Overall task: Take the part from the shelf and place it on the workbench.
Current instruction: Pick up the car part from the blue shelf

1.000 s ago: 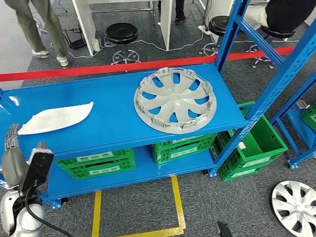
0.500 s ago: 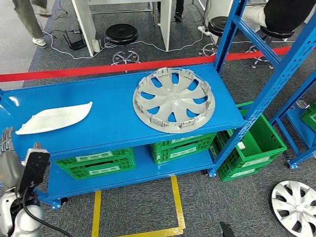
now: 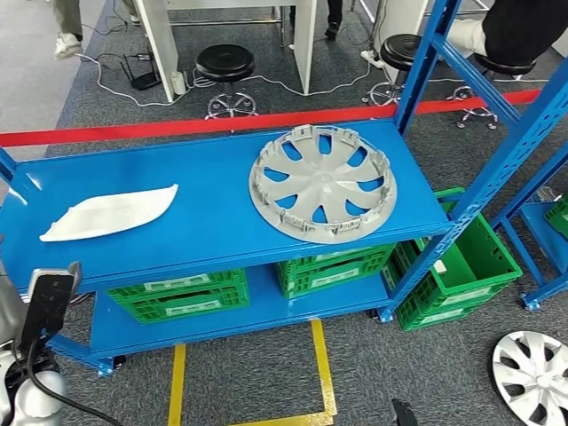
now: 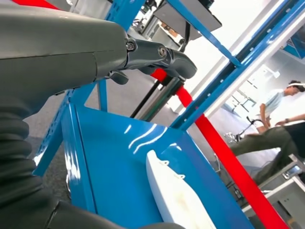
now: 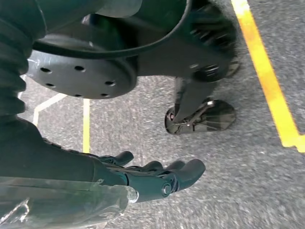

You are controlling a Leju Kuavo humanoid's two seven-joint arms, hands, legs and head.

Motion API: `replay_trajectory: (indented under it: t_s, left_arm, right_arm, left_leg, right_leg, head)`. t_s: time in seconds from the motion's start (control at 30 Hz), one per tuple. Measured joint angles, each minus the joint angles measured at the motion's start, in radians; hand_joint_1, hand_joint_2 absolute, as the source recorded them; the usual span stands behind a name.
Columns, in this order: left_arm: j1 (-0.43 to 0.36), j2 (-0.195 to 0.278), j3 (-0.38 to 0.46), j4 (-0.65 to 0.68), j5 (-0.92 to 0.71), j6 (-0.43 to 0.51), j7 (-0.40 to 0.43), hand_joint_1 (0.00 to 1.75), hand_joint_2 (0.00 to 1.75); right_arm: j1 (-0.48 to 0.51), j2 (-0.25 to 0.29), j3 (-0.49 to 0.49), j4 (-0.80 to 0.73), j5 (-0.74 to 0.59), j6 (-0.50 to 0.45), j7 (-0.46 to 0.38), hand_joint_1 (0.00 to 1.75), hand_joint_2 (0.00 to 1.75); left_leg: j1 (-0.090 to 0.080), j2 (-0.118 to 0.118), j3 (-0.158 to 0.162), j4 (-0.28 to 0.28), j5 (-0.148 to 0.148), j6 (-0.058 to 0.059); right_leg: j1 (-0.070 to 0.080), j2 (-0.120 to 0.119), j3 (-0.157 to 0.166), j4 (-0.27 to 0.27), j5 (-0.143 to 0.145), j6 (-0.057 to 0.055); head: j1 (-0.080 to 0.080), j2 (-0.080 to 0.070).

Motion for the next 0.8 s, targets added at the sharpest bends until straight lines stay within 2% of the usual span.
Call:
replay_trajectory:
  t_s: [0.03, 0.07, 0.13, 0.2, 0.23, 0.3, 0.37, 0.43, 0.5, 0.53, 0.57, 0.6, 0.63, 0.67, 0.73, 0.8]
  left_arm:
    - [0.001, 0.000, 0.002, 0.000, 0.001, 0.000, 0.000, 0.00, 1.75]
    - [0.003, 0.000, 0.004, 0.000, 0.001, 0.000, 0.000, 0.00, 1.75]
    - [0.004, -0.002, 0.006, 0.000, 0.002, 0.000, 0.000, 0.00, 1.75]
    - [0.005, -0.003, 0.007, 0.000, 0.002, 0.001, 0.000, 0.00, 1.75]
    - [0.005, -0.003, 0.008, 0.000, 0.003, 0.001, 0.000, 0.00, 1.75]
    - [0.006, -0.004, 0.010, -0.001, 0.004, 0.001, 0.000, 0.00, 1.75]
    - [0.006, -0.005, 0.011, -0.002, 0.004, 0.003, 0.000, 0.00, 1.75]
    - [0.005, -0.005, 0.014, -0.003, 0.005, 0.005, 0.000, 0.00, 1.75]
    - [0.007, -0.004, 0.022, -0.003, 0.007, 0.007, 0.000, 0.00, 1.75]
    - [0.009, -0.004, 0.027, -0.003, 0.008, 0.008, 0.000, 0.00, 1.75]
    - [0.010, -0.003, 0.032, -0.003, 0.009, 0.008, 0.000, 0.00, 1.75]
    - [0.010, -0.003, 0.037, -0.003, 0.010, 0.009, 0.000, 0.00, 1.75]
    - [0.010, -0.002, 0.041, -0.003, 0.011, 0.009, 0.000, 0.00, 1.75]
    - [0.010, -0.001, 0.045, -0.003, 0.011, 0.010, 0.000, 0.00, 1.75]
    - [0.009, 0.000, 0.051, -0.003, 0.013, 0.010, 0.000, 0.00, 1.75]
    - [0.010, 0.000, 0.055, -0.004, 0.014, 0.010, 0.001, 0.00, 1.75]
  right_arm:
    - [0.002, 0.000, 0.000, 0.000, 0.000, 0.000, 0.000, 0.00, 1.75]
    - [0.003, 0.000, 0.000, 0.000, 0.000, 0.000, 0.000, 0.00, 1.75]
    - [0.002, 0.000, 0.000, 0.000, 0.000, 0.000, 0.000, 0.00, 1.75]
    - [0.000, 0.000, -0.001, 0.000, 0.000, -0.001, 0.000, 0.00, 1.75]
    - [0.000, 0.001, -0.001, 0.000, 0.000, 0.000, 0.000, 0.00, 1.75]
    - [0.002, 0.001, -0.002, 0.000, 0.000, 0.000, 0.000, 0.00, 1.75]
    - [0.003, 0.001, -0.005, 0.000, 0.001, -0.001, 0.000, 0.00, 1.75]
    - [0.002, 0.001, -0.007, 0.000, 0.002, -0.001, -0.001, 0.00, 1.75]
    - [0.003, 0.001, -0.008, 0.000, 0.004, -0.001, -0.001, 0.00, 1.75]
    - [0.004, 0.002, -0.008, 0.000, 0.004, -0.001, -0.001, 0.00, 1.75]
    - [0.004, 0.002, -0.009, 0.000, 0.005, -0.001, -0.001, 0.00, 1.75]
    - [0.005, 0.002, -0.009, 0.000, 0.007, -0.001, -0.001, 0.00, 1.75]
    - [0.005, 0.002, -0.009, 0.000, 0.007, -0.001, -0.001, 0.00, 1.75]
    - [0.004, 0.002, -0.010, 0.000, 0.008, 0.000, -0.001, 0.00, 1.75]
    - [0.002, 0.002, -0.011, 0.000, 0.009, 0.000, -0.001, 0.00, 1.75]
    - [0.002, 0.002, -0.012, 0.000, 0.009, 0.000, -0.001, 0.00, 1.75]
  left_leg:
    - [0.000, 0.000, 0.001, 0.000, -0.001, -0.001]
    - [0.001, -0.001, 0.002, 0.000, -0.002, -0.003]
    - [0.004, -0.002, 0.009, 0.001, -0.005, -0.012]
    - [0.004, -0.003, 0.013, 0.003, -0.008, -0.026]
    - [0.004, -0.002, 0.014, 0.005, -0.008, -0.034]
    - [0.003, -0.002, 0.013, 0.009, -0.006, -0.048]
    - [0.004, 0.000, 0.004, 0.032, -0.018, -0.058]
    - [0.004, 0.001, -0.047, 0.127, -0.065, -0.065]
    - [0.004, 0.001, -0.126, 0.261, -0.116, -0.070]
    - [0.004, 0.001, -0.153, 0.298, -0.121, -0.070]
    - [0.004, 0.001, -0.162, 0.297, -0.105, -0.070]
    - [0.004, 0.001, -0.151, 0.259, -0.069, -0.069]
    - [0.005, 0.002, -0.127, 0.194, -0.020, -0.068]
    - [0.004, 0.004, -0.101, 0.127, 0.015, -0.067]
    - [0.003, 0.010, -0.065, 0.039, 0.034, -0.059]
    - [0.002, 0.011, -0.056, 0.024, 0.019, -0.042]
  right_leg:
    - [0.000, 0.000, -0.013, 0.021, -0.005, 0.001]
    - [-0.001, 0.000, -0.008, 0.004, 0.011, 0.001]
    - [-0.003, 0.000, 0.050, -0.127, 0.086, 0.001]
    - [-0.002, 0.000, 0.100, -0.238, 0.125, -0.007]
    - [0.000, 0.001, 0.107, -0.257, 0.129, -0.015]
    - [0.002, 0.002, 0.107, -0.256, 0.131, -0.034]
    - [0.000, 0.002, 0.113, -0.258, 0.132, -0.048]
    - [-0.002, 0.002, 0.120, -0.259, 0.130, -0.056]
    - [-0.001, 0.002, 0.124, -0.259, 0.125, -0.060]
    - [-0.001, 0.002, 0.128, -0.259, 0.122, -0.060]
    - [-0.001, 0.002, 0.134, -0.259, 0.117, -0.059]
    - [-0.002, 0.003, 0.143, -0.259, 0.111, -0.057]
    - [-0.003, 0.003, 0.152, -0.259, 0.104, -0.054]
    - [-0.003, 0.003, 0.163, -0.258, 0.096, -0.049]
    - [0.001, 0.004, 0.171, -0.258, 0.081, -0.036]
    - [0.004, 0.002, 0.179, -0.258, 0.073, -0.022]
  head:
    - [0.000, 0.000]
    - [0.000, 0.000]
    - [0.001, 0.000]
    - [0.000, 0.000]
    - [-0.001, 0.000]
    - [-0.002, 0.000]
    - [-0.005, 0.000]
    - [-0.009, 0.000]
    - [-0.011, 0.000]
    - [-0.011, 0.000]
    - [-0.011, 0.000]
    - [-0.011, 0.000]
    - [-0.012, 0.000]
    - [-0.012, 0.000]
    - [-0.016, 0.000]
    - [-0.017, 0.000]
